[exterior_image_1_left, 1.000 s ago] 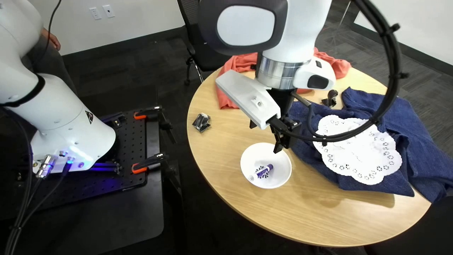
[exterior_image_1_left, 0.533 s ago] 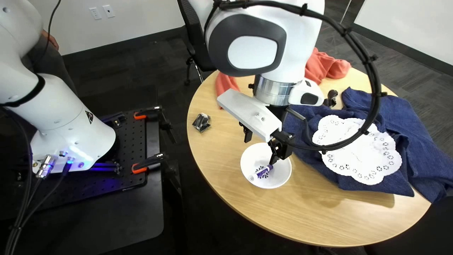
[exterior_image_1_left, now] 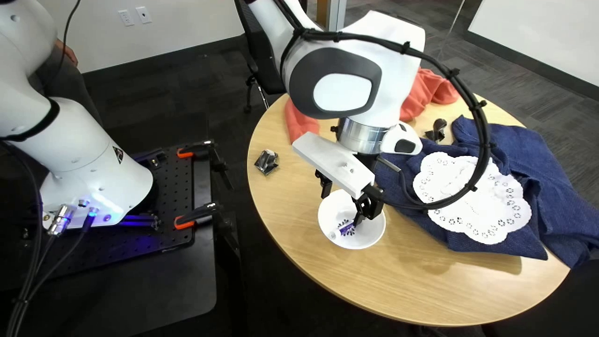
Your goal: Pick the marker from the bowl and put it on the table
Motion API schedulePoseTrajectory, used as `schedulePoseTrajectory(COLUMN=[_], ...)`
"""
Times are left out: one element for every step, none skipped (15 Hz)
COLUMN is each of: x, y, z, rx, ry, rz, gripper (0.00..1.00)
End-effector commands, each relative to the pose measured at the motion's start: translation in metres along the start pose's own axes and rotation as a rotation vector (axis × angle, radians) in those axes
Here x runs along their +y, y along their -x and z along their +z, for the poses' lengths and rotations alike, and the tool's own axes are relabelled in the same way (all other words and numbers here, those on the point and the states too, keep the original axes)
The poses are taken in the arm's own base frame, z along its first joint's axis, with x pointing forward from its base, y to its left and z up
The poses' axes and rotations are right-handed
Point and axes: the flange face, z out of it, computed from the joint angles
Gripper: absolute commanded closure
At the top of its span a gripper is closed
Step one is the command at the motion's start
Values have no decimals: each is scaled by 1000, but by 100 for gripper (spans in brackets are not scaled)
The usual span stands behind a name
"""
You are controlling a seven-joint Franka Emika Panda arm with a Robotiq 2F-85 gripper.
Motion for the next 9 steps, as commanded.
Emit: schedulePoseTrajectory(x=[9,11,14,17,20,23,25,28,30], y=[-10,-11,-13,-14,-15,-16,-17,-19,-20], z=[10,14,18,23,27,31,35,39,43], rx=[-7,-11,-16,-21,-25,-33,-38,-45,-50], ry=[9,5,1,-1,-3,-3,-6,-8,-9], rz=[16,18,21,25,29,33,36,38,41], gripper=[27,30,30,30,29,28,27,27,31])
